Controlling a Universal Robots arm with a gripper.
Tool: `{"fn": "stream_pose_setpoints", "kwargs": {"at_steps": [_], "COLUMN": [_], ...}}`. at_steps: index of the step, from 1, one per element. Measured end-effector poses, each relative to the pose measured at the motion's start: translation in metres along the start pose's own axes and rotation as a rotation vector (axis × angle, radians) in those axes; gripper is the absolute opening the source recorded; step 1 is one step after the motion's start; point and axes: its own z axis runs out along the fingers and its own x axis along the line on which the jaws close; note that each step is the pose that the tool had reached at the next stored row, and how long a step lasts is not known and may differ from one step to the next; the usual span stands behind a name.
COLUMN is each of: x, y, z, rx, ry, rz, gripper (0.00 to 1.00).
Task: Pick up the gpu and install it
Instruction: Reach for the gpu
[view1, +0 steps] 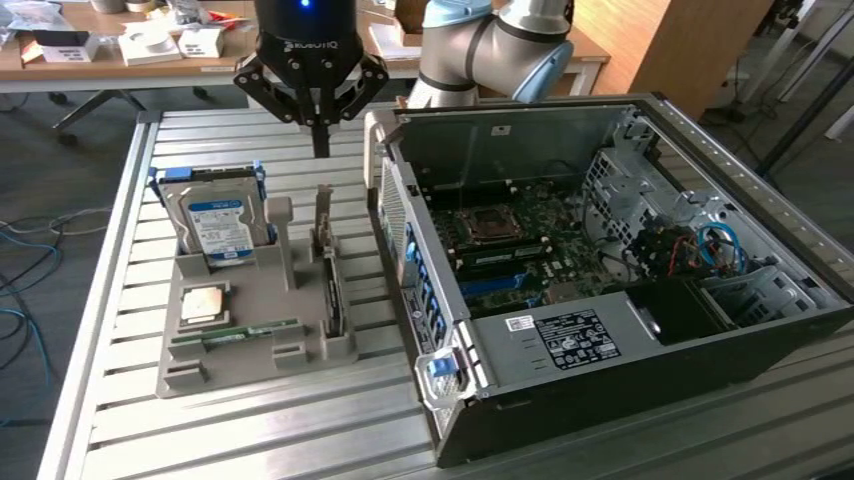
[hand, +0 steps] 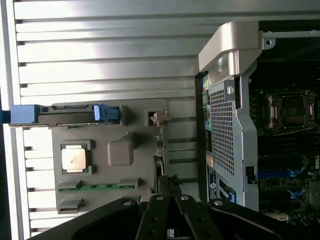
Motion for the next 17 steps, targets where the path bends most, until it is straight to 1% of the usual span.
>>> {"fn": "stream_pose_setpoints", "kwargs": {"at_steps": [4, 17], "x": [0.0, -0.001], "y": [-0.0017, -0.0124], "z": [-0.0001, -0.0006], "rx": [0.0, 0.0001], "ry": [0.0, 0.0], "rz": [0.0, 0.0], "gripper": [0.11, 0.11]}}
